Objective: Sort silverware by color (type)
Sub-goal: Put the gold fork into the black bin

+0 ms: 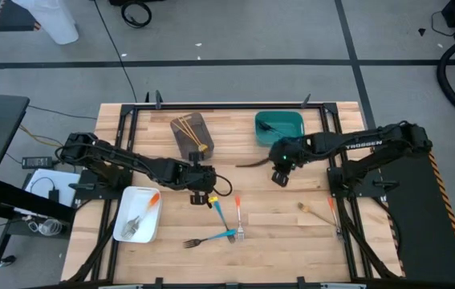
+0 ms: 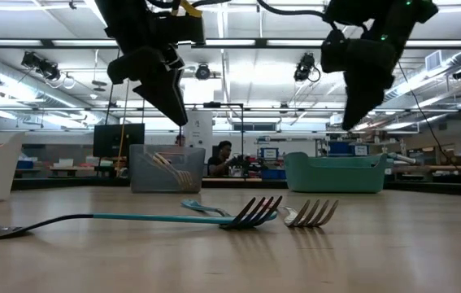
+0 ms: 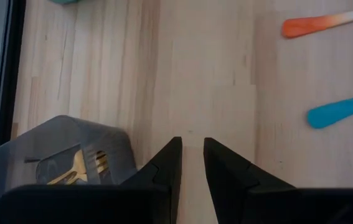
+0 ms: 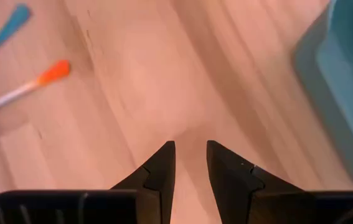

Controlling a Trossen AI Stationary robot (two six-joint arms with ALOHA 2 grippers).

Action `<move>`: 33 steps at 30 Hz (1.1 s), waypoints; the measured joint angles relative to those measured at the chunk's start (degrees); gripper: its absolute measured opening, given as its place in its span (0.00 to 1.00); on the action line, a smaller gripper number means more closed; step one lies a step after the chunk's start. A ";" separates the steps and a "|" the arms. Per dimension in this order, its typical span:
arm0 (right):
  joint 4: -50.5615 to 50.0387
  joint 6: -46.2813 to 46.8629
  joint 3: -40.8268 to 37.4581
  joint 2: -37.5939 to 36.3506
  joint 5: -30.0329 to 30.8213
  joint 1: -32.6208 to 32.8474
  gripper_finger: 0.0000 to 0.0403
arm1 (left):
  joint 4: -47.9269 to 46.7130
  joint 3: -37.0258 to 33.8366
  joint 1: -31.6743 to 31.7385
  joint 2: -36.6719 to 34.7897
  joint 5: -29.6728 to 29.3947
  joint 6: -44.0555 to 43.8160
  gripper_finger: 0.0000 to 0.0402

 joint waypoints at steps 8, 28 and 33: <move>-4.52 9.50 0.00 0.00 1.18 8.34 0.25 | -0.02 0.00 -1.53 0.00 0.00 -1.49 0.19; -7.89 32.87 -5.94 0.02 0.63 25.58 0.25 | -0.29 0.00 -3.89 0.00 0.00 -3.35 0.19; -7.79 37.55 -7.23 0.02 0.08 29.55 0.26 | -0.32 0.00 -4.14 0.00 0.00 -3.41 0.19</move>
